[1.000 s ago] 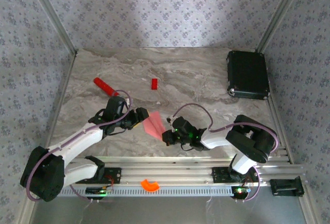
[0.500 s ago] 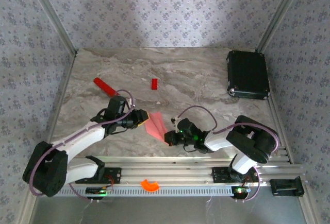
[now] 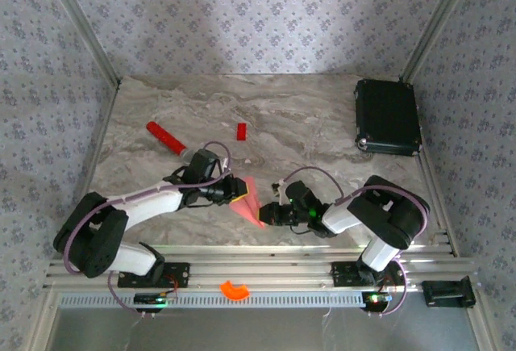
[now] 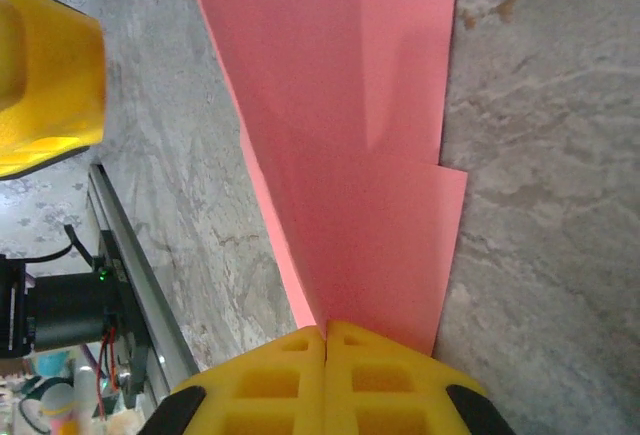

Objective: Fold a paper plane with a square sheet of paper (pick it up from the middle)

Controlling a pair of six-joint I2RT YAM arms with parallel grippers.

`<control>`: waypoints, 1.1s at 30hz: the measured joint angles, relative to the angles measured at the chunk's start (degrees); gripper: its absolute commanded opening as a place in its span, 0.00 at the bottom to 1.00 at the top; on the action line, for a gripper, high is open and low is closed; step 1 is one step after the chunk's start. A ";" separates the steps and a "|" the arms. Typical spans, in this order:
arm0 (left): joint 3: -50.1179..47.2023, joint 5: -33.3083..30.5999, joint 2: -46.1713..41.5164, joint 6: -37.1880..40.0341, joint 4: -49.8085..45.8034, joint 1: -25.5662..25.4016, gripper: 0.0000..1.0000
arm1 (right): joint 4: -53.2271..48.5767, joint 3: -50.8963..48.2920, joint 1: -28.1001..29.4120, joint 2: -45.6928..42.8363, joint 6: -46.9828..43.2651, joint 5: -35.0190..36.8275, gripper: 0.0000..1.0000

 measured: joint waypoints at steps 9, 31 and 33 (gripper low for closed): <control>0.04 -0.55 1.84 -0.04 0.63 -0.59 0.36 | 5.97 -1.29 -2.40 3.02 3.61 -4.52 0.00; 1.09 -6.36 0.31 -3.85 -2.05 4.33 0.67 | -32.37 10.88 11.32 -11.15 -19.06 20.09 0.06; 1.84 -5.33 1.44 -3.89 -1.97 4.31 0.63 | -34.53 11.52 12.83 -11.15 -21.03 23.26 0.07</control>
